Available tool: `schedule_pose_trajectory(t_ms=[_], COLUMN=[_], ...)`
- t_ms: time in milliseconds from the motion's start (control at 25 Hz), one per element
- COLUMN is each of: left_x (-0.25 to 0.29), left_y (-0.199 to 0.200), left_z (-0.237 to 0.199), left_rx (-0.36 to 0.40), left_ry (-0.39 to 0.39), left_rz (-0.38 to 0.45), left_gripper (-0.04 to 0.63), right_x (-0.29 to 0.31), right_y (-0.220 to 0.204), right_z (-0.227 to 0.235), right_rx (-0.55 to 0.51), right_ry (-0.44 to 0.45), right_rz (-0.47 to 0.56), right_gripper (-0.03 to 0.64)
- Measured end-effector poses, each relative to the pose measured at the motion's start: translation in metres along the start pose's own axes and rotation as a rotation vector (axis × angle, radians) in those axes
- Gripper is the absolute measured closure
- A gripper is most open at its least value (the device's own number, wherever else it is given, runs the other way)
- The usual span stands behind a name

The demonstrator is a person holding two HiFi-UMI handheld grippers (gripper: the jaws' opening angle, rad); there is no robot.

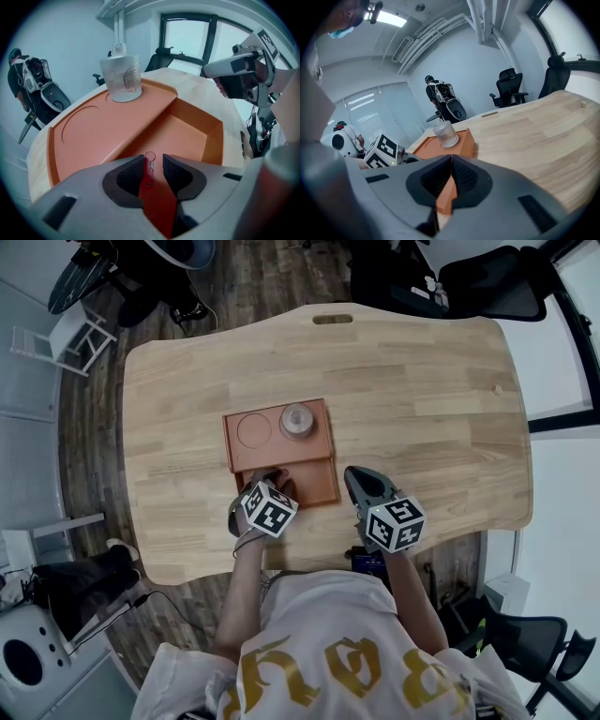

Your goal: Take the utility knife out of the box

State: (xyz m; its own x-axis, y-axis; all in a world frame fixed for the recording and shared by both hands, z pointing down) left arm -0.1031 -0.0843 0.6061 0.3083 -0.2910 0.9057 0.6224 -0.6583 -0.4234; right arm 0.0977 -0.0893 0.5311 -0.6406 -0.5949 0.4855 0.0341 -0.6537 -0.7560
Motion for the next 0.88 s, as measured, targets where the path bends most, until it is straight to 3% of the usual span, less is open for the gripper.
schedule_pose_trajectory(t_ms=[280, 520, 880], left_x=[0.0071, 0.0075, 0.0079], left_y=[-0.0036, -0.0073, -0.0064], left_z=[0.0014, 0.0008, -0.0011], left_rx=[0.022, -0.067, -0.055], left_ry=[0.044, 0.019, -0.006], left_rz=[-0.06, -0.041, -0.041], left_gripper=[0.48, 0.492, 0.54], right_x=[0.0022, -0.0002, 0.0003], right_y=[-0.0026, -0.0027, -0.0002], right_z=[-0.0028, -0.0035, -0.0068], right_rx=[0.002, 0.012, 0.012], right_ry=[0.014, 0.014, 0.019], right_rz=[-0.009, -0.007, 0.002], right_gripper=[0.604, 0.604, 0.604])
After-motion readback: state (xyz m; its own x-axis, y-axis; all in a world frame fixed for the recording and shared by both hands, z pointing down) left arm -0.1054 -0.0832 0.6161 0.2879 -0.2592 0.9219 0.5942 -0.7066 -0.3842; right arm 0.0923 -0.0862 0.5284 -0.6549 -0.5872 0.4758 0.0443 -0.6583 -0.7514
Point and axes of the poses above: the fingertips, and each gripper's own axes: x forward along the fingers, z to its right, y out of its top, the point moved 7 cm from there along -x, backward along the fingers
